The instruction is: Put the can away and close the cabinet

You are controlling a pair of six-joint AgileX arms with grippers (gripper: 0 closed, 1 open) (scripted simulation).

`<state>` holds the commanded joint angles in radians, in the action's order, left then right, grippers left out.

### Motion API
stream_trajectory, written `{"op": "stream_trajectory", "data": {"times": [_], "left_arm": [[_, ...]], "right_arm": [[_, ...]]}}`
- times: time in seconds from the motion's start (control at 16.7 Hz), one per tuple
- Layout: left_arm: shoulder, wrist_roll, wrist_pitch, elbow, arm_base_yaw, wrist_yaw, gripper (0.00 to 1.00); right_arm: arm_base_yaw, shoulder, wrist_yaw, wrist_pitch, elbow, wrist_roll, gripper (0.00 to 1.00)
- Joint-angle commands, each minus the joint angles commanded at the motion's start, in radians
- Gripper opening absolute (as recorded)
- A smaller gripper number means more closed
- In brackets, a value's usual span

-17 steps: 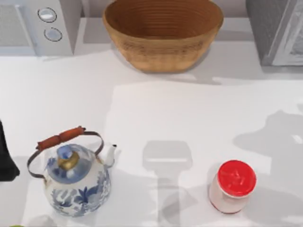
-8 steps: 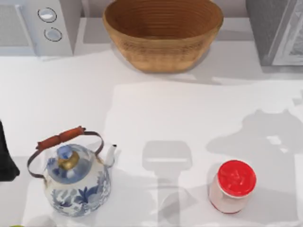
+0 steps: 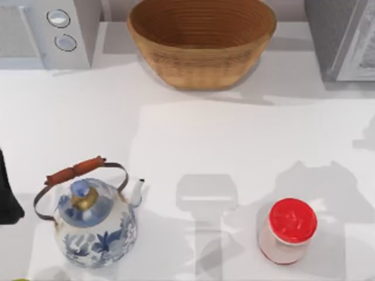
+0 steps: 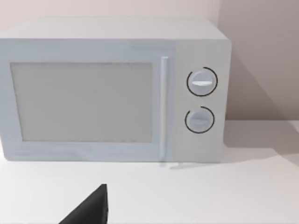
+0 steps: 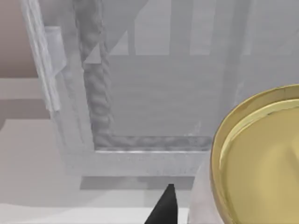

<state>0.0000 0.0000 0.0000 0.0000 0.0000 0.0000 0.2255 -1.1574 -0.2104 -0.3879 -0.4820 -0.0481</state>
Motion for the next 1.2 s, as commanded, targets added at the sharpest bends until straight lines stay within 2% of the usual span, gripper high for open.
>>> {"op": "stream_trajectory", "data": {"times": [0.78,0.96,1.2], "left_arm": [[0.0,0.0,0.0,0.0,0.0,0.0,1.0],[0.0,0.0,0.0,0.0,0.0,0.0,1.0],[0.0,0.0,0.0,0.0,0.0,0.0,1.0]], "right_arm": [[-0.199,0.993,0.169,0.335,0.414,0.037,0.0],[-0.22,1.123,0.201,0.377,0.467,0.046,0.0],[-0.226,1.157,0.21,0.388,0.482,0.048,0.0]]}}
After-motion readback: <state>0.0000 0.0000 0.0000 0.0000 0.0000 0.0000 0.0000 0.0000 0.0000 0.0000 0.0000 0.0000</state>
